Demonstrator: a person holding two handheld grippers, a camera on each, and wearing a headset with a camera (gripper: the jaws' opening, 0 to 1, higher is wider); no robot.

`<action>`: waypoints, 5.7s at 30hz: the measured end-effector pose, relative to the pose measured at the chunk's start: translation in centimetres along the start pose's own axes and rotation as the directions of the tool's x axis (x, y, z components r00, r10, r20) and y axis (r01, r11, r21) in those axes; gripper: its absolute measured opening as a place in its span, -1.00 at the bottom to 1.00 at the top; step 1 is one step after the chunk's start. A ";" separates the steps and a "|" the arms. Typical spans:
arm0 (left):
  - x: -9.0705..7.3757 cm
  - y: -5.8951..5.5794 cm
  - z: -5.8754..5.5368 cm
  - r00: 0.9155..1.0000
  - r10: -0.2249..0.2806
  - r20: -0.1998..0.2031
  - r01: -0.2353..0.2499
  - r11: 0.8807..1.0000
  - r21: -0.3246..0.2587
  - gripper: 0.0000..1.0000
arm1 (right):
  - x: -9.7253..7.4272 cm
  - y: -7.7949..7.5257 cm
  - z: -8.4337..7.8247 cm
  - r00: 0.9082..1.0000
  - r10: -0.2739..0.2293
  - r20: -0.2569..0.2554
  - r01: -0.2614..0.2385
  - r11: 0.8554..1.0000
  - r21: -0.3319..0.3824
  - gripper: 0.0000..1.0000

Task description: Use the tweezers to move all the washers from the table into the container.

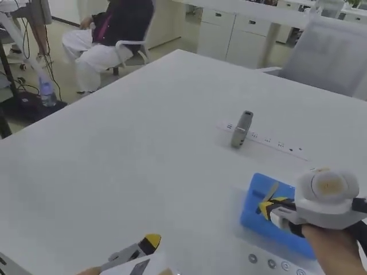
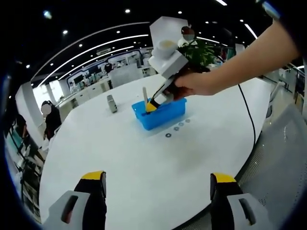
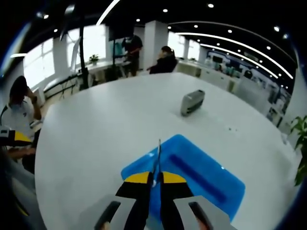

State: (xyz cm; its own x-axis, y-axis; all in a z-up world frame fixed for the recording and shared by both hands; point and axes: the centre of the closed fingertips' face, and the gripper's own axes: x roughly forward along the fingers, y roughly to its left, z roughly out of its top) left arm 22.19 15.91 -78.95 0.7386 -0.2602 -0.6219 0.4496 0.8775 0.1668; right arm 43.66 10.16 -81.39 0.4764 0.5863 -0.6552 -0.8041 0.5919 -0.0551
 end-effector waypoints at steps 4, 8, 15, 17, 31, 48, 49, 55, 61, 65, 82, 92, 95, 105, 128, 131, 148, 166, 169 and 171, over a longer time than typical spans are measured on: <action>-0.1 -0.2 0.1 1.000 -0.009 0.001 0.009 1.000 0.002 0.84 | -0.5 0.2 0.1 1.000 0.000 0.010 0.000 1.000 0.003 -0.93; 0.0 -0.7 0.0 0.999 -0.039 -0.008 0.039 0.999 0.003 0.88 | -1.3 0.2 0.6 0.999 -0.002 0.032 0.002 1.000 0.013 -0.93; -0.2 -1.5 0.2 0.996 -0.087 -0.009 0.088 0.996 0.013 0.88 | -3.7 0.3 2.5 0.995 -0.009 0.095 0.009 1.000 0.005 -0.94; -0.1 -1.5 0.2 0.996 -0.094 -0.007 0.094 0.995 0.017 0.89 | -4.3 0.3 2.9 0.993 -0.009 0.114 0.007 1.000 0.009 -0.94; 0.2 -1.1 0.2 0.998 -0.067 0.006 0.066 0.997 0.042 0.83 | -8.6 2.5 3.4 0.982 0.009 0.189 -0.013 1.000 0.020 -0.94; 0.2 -1.1 -0.1 0.998 -0.057 -0.012 0.058 0.996 0.065 0.82 | -8.5 5.4 -2.4 0.994 0.056 0.096 -0.061 0.997 0.047 -0.93; 0.2 -1.1 -0.1 0.998 -0.056 -0.014 0.057 0.996 0.068 0.82 | -8.3 5.4 -2.7 0.994 0.059 0.089 -0.064 0.997 0.050 -0.93; 0.4 -0.8 -0.5 0.999 -0.041 -0.033 0.043 0.997 0.062 0.81 | -7.2 5.2 -4.0 0.997 0.062 0.049 -0.065 0.996 0.055 -0.93; 0.4 -0.7 -0.6 0.999 -0.038 -0.038 0.041 0.997 0.071 0.78 | -6.8 5.1 -4.4 0.998 0.059 0.030 -0.061 0.996 0.068 -0.96; 0.5 -0.7 -0.6 0.999 -0.034 -0.043 0.037 0.997 0.072 0.78 | -6.8 5.0 -4.6 0.998 0.062 0.016 -0.063 0.996 0.058 -0.97; 0.5 -0.7 -1.0 0.998 -0.029 -0.064 0.035 0.995 0.092 0.75 | -11.1 6.8 -9.6 0.876 0.264 -0.404 -0.270 0.962 0.044 -0.98; 0.6 -0.6 -1.2 0.997 -0.028 -0.077 0.035 0.995 0.093 0.73 | -10.6 7.7 -10.7 0.852 0.247 -0.462 -0.260 0.965 0.038 -0.98; 0.7 -0.7 -1.2 0.996 -0.029 -0.081 0.037 0.994 0.099 0.72 | -10.7 7.8 -10.8 0.840 0.234 -0.490 -0.269 0.963 0.000 -0.98; 0.7 -0.5 -1.4 0.996 -0.021 -0.090 0.030 0.995 0.096 0.69 | -9.4 7.7 -9.7 0.808 0.198 -0.555 -0.293 0.952 -0.087 -0.98; 0.7 -0.4 -1.5 0.996 -0.016 -0.093 0.026 0.994 0.104 0.65 | -11.4 7.5 -11.1 0.704 0.187 -0.685 -0.376 0.917 -0.136 -0.98; 0.7 -0.4 -1.6 0.995 -0.017 -0.096 0.027 0.994 0.108 0.65 | -11.0 7.7 -10.7 0.741 0.196 -0.643 -0.353 0.927 -0.123 -0.98; 0.8 -0.4 -1.8 0.994 -0.009 -0.113 0.023 0.992 0.120 0.63 | -9.7 6.3 -6.7 0.983 0.157 -0.100 -0.159 0.987 -0.015 -0.98; 0.8 -0.3 -1.8 0.994 0.000 -0.112 0.014 0.992 0.126 0.61 | -5.6 4.4 -4.3 0.991 0.031 0.127 -0.064 0.961 0.268 -0.96; 0.8 -0.3 -1.8 0.993 -0.004 -0.115 0.018 0.992 0.127 0.61 | -5.6 4.2 -4.2 0.991 0.011 0.134 -0.047 0.962 0.271 -0.96; 0.8 -0.4 -1.8 0.993 -0.006 -0.114 0.020 0.992 0.128 0.60 | -5.5 3.9 -3.9 0.990 -0.003 0.142 -0.034 0.965 0.261 -0.96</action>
State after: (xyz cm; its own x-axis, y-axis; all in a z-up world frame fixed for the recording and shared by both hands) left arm 21.71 16.11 -80.88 0.6738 -0.2175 -0.7062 0.5255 0.8130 0.2510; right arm 36.46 7.09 -80.96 0.5245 0.6570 -0.5416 -0.6995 0.6952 0.1659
